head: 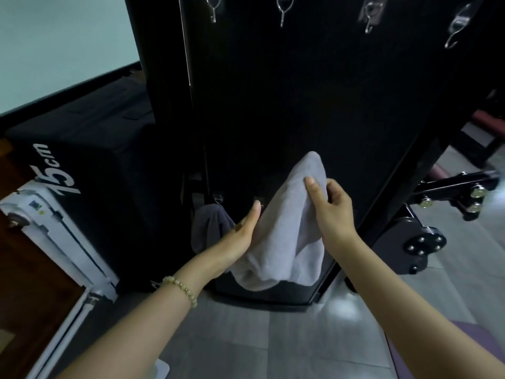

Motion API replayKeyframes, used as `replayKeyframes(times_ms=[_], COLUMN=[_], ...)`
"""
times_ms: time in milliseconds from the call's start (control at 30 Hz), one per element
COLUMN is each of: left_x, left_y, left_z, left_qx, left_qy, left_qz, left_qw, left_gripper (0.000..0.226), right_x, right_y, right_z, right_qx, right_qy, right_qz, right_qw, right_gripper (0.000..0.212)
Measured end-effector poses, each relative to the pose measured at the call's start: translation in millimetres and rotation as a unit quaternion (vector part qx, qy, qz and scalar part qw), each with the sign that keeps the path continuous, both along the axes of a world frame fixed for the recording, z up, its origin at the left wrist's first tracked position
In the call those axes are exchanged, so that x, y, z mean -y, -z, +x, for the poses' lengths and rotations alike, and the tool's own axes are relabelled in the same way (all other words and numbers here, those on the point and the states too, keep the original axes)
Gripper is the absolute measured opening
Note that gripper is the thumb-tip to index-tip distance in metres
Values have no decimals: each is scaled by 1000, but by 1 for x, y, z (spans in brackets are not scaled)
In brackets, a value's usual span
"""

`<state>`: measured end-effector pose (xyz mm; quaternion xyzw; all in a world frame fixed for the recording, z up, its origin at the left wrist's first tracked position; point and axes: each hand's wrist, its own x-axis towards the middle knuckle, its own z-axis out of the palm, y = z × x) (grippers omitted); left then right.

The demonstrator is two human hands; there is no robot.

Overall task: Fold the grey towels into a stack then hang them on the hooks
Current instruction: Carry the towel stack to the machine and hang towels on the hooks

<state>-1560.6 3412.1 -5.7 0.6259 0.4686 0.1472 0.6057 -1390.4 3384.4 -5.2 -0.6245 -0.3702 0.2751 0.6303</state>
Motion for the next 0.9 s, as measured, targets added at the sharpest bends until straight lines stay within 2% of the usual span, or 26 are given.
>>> replayKeyframes(times_ms=[133, 200, 233, 300, 367, 433, 533, 567, 633, 700, 800, 900], left_x=[-15, -18, -18, -15, -17, -21, -28, -31, -34, -38, -41, -47], left_y=[12, 16, 16, 16, 18, 17, 12, 11, 10, 9, 2, -2], left_z=[-18, -27, -30, -34, -33, -32, -30, -29, -29, -28, -30, -27], left_qx=[-132, -159, -133, -2, 113, 184, 267, 269, 251, 227, 200, 165], left_qy=[-65, -45, -24, -33, -116, -186, -240, -246, -249, -254, -264, -247], left_qz=[66, -6, -60, -113, -80, -56, -70, -76, -72, -37, 22, 42], left_qw=[987, 986, 989, 993, 984, 964, 931, 928, 933, 939, 943, 954], left_gripper=[89, 96, 93, 75, 63, 54, 25, 19, 22, 23, 13, 24], right_x=[-9, -12, -14, -18, -20, -20, -18, -17, -16, -14, -8, -5], right_y=[-5, -6, -6, -3, 1, 7, 17, 20, 27, 32, 38, 45], right_z=[-3, -6, -9, -14, -19, -22, -26, -28, -28, -24, -16, -11], right_qx=[13, 14, 10, -2, -10, -24, -63, -82, -109, -109, -119, -151], right_qy=[45, 66, 71, 70, 60, 46, 25, 17, -8, -48, -114, -156], right_qz=[14, 21, 23, 19, 10, 1, -9, -15, -34, -61, -100, -127], right_qw=[999, 998, 997, 997, 998, 999, 998, 996, 993, 991, 981, 968], right_gripper=[30, 30, 31, 33, 33, 30, 22, 20, 22, 25, 27, 28])
